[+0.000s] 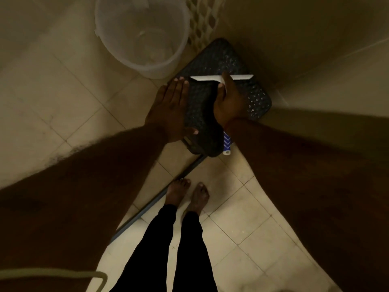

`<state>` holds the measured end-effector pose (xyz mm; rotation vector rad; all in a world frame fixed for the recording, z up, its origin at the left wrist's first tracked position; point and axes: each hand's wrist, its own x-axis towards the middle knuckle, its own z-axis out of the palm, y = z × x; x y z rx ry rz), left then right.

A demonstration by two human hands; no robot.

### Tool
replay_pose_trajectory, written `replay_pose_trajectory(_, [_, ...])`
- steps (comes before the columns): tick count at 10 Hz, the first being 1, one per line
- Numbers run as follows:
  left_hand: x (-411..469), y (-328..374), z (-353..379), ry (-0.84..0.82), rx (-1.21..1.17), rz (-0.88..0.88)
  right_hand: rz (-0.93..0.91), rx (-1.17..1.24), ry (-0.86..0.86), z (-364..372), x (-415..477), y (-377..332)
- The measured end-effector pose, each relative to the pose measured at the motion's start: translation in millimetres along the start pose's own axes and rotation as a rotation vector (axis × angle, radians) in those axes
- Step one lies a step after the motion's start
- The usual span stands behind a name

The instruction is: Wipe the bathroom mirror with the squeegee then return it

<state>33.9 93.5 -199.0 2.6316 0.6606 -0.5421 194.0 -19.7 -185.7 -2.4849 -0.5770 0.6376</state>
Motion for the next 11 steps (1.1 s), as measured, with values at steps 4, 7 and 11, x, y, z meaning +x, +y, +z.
replay_pose_trajectory(4, [3,5,1,0.021,0.06,-0.038,0.126,0.058,0.082,28,9,-15])
replay_pose_trajectory(7, [5,16,-11,-0.065,0.073,-0.067,0.205,0.051,-0.159,20,24,-9])
replay_pose_trajectory(11, [-31,15,-77,-0.02,0.143,-0.044,0.063,-0.073,-0.056,-50,-16,-19])
